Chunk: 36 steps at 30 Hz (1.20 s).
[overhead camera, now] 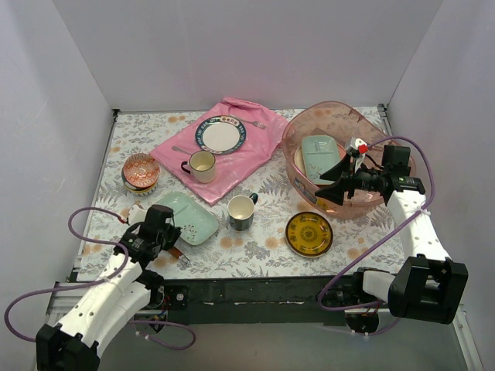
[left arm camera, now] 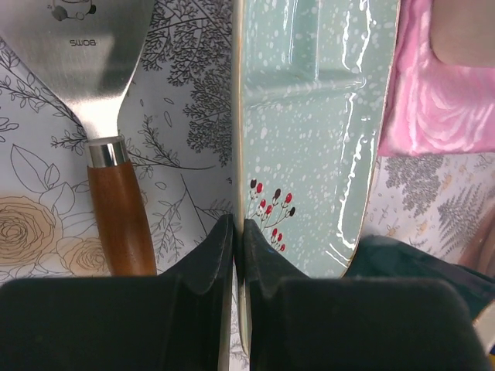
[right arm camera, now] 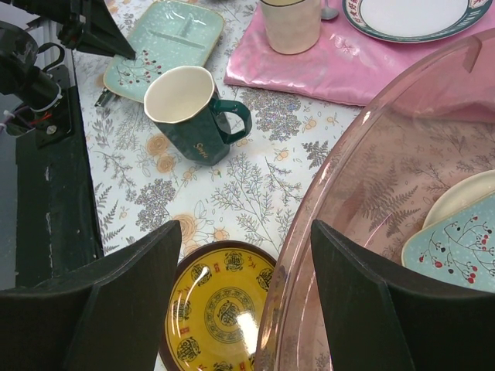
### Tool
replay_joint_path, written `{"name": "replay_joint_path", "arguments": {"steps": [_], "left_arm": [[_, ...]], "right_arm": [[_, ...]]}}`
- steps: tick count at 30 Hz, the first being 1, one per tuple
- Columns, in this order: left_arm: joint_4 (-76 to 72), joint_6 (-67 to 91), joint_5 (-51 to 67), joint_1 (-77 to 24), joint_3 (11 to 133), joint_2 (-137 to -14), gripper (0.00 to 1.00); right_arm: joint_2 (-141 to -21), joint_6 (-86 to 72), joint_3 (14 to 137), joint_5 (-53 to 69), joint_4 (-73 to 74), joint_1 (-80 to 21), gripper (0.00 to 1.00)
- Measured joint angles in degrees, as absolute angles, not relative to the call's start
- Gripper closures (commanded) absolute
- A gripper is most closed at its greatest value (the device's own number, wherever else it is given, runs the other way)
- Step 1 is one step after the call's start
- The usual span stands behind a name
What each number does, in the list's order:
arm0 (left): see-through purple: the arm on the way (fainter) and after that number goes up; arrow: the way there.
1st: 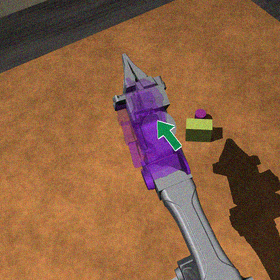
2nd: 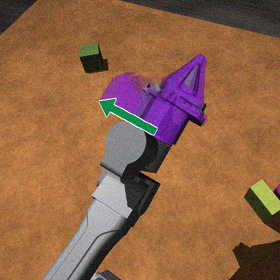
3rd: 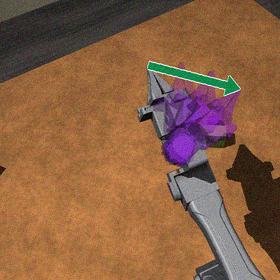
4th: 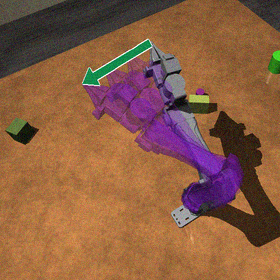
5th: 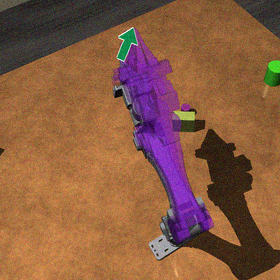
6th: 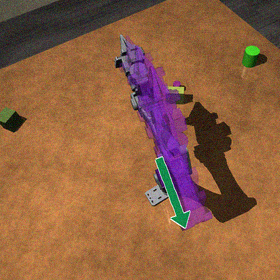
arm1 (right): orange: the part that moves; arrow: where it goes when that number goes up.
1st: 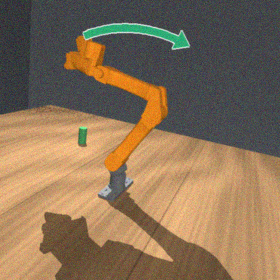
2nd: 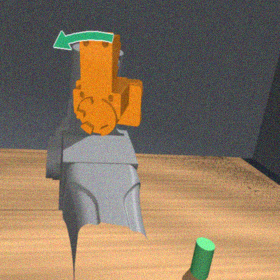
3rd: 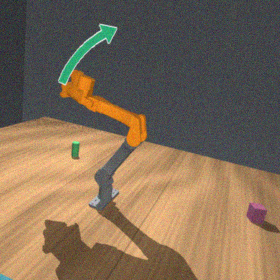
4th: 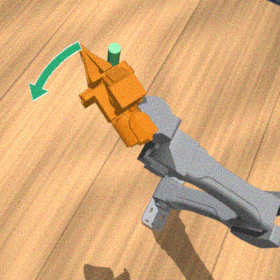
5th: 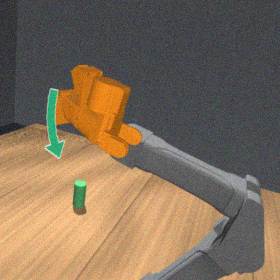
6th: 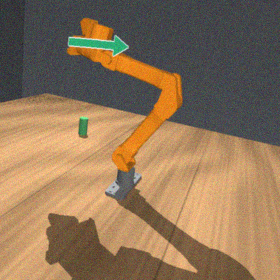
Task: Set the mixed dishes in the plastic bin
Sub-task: Pick up the plate at the center of the board.
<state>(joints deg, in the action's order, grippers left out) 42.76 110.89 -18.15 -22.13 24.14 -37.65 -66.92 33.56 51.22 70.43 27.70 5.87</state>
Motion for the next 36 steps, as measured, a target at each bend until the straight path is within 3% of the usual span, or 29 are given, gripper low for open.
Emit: {"name": "replay_joint_path", "arguments": {"steps": [19, 28, 36], "left_arm": [[49.1, 103.1, -15.4, -22.1, 35.6, -28.8, 1.0], [40.7, 96.2, -8.4, -22.1, 36.9, -25.8, 1.0], [29.0, 92.2, 0.6, -22.1, 36.1, -27.1, 1.0]], "right_arm": [[-67.5, 37.1, 51.2, 69.6, 30.0, 5.9, 0.24], [-67.6, 40.2, 54.3, 68.2, 33.8, 5.9, 0.24], [-68.8, 47.6, 64.2, 65.2, 44.8, 5.8, 0.24]]}}
